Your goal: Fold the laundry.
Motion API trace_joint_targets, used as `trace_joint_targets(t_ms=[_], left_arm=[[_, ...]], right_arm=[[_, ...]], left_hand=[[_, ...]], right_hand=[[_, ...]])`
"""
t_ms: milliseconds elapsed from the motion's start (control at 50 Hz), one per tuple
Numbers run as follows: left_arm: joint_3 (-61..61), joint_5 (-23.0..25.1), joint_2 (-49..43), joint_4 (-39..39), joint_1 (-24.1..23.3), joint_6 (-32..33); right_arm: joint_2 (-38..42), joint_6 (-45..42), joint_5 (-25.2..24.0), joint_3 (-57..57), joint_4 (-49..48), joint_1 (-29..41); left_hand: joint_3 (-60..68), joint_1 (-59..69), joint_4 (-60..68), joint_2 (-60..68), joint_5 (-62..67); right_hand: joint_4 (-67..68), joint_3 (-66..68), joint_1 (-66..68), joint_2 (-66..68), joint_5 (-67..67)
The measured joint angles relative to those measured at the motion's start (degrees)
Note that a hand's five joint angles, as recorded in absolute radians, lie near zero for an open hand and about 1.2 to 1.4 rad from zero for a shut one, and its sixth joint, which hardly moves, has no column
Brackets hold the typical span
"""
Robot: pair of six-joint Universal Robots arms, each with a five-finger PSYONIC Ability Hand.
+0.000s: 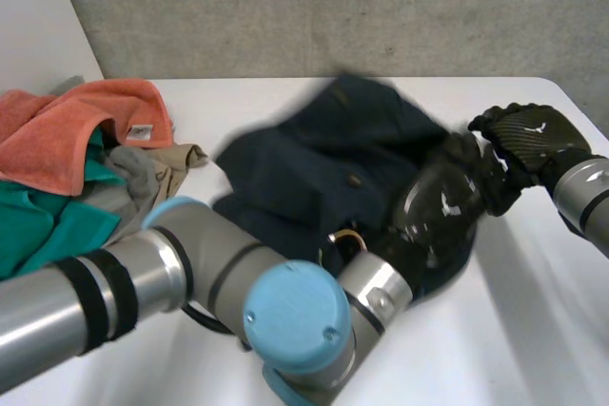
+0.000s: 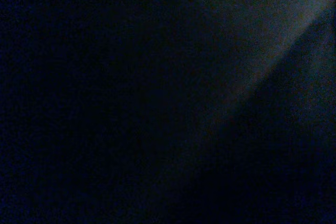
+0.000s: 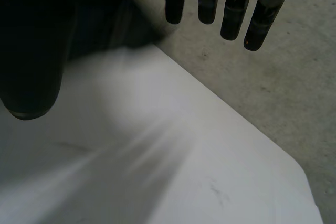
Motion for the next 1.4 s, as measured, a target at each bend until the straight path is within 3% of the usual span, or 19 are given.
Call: trace_joint_targets(t_ms=[120, 280, 400, 480, 620, 740, 900, 1000, 1040, 1080, 1100, 1120, 1260, 1360, 1400], left_arm=[[-1.7, 0.9, 2.1, -0.2, -0.6, -1.2], [-5.7, -0.3, 12.4, -1.4, 0.9, -4.9], [-9.7, -0.7, 19.8, -3.6, 3.8, -8.2], [-12.8, -2.0, 24.9, -7.0, 7.2, -9.5], [-14.9, -12.4, 28.9, -19.9, 12.4, -10.7], [-17.2, -22.2, 29.1, -33.3, 14.2, -14.1], [-25.6, -24.7, 28.7, -44.7, 16.1, -22.8], [-28.5, -24.3, 28.3, -45.5, 15.6, -25.4], [-29.4, -24.1, 27.9, -45.4, 14.7, -26.2], [-29.6, -24.0, 27.3, -45.1, 14.2, -26.4], [-29.7, -24.0, 26.8, -44.8, 13.9, -26.4], [-29.7, -24.0, 26.5, -44.6, 13.7, -26.4], [-29.4, -24.1, 24.1, -41.1, 12.8, -26.2], [-28.7, -24.2, 22.5, -36.8, 12.0, -25.8], [-28.2, -24.2, 21.8, -35.9, 11.6, -25.6]], right_arm=[[0.0, 0.1, 0.0, -0.5, 0.0, -1.9], [-0.1, -0.2, -0.1, -1.1, 0.0, -2.3], [-1.1, -1.0, -0.6, -1.4, 1.1, -1.9], [-3.5, -4.5, -2.5, -1.6, 6.8, -1.3], [-6.9, -17.0, -6.8, -1.5, 21.4, 1.3], [-7.3, -22.6, -7.4, -1.5, 27.6, 4.8], [-3.3, -23.4, -5.2, -1.1, 26.6, 11.1], [-0.2, -23.5, -2.2, -1.3, 23.9, 14.0], [2.2, -23.7, 1.4, -1.8, 21.2, 16.2], [3.2, -23.6, 3.2, -2.1, 19.9, 16.8], [3.9, -23.5, 4.8, -2.4, 18.7, 17.2], [4.2, -23.4, 5.5, -2.6, 18.0, 17.3], [5.2, -21.8, 9.4, -3.3, 12.8, 17.0], [4.5, -17.6, 10.4, -3.4, 9.7, 16.7], [3.9, -16.1, 10.4, -3.4, 9.3, 16.7]], left_hand=[[-1.2, -0.7, -0.7, -0.8, -0.6], [-1.2, -0.7, -0.7, -0.8, -0.6], [-1.2, -0.7, -0.7, -0.8, -0.6], [-1.2, -0.7, -0.7, -0.8, -0.6], [1.5, 2.7, 2.9, 2.5, 2.0], [3.8, 4.6, 5.0, 4.6, 4.2], [7.9, 8.3, 8.9, 8.7, 8.2], [9.0, 9.7, 10.1, 9.8, 9.3], [9.6, 10.2, 10.7, 10.4, 9.9], [9.9, 10.5, 11.0, 10.7, 10.1], [10.7, 11.5, 11.8, 11.6, 11.0], [10.8, 11.5, 11.9, 11.6, 11.1], [18.2, 20.1, 19.4, 19.3, 18.4], [33.4, 35.5, 34.5, 34.4, 33.2], [46.5, 48.9, 47.8, 47.5, 46.4]], right_hand=[[0.0, 0.0, 0.0, 0.0, 0.0], [0.0, 0.0, 0.0, 0.0, 0.0], [0.0, 0.0, 0.0, 0.0, 0.0], [0.0, 0.0, 0.0, 0.0, 0.0], [0.0, 0.0, 0.0, 0.0, 0.0], [0.0, 0.0, 0.0, 0.0, 0.0], [0.0, 0.0, 0.0, 0.0, 0.0], [6.6, 7.7, 6.5, 7.3, 6.5], [25.6, 26.8, 22.6, 27.3, 24.4], [25.6, 26.8, 22.6, 27.3, 24.4], [48.4, 49.2, 41.8, 50.1, 46.6], [52.3, 52.8, 44.3, 53.5, 50.5], [54.6, 54.0, 45.2, 54.6, 52.7], [54.6, 54.0, 46.0, 54.6, 52.7], [54.6, 54.0, 46.0, 54.6, 52.7]])
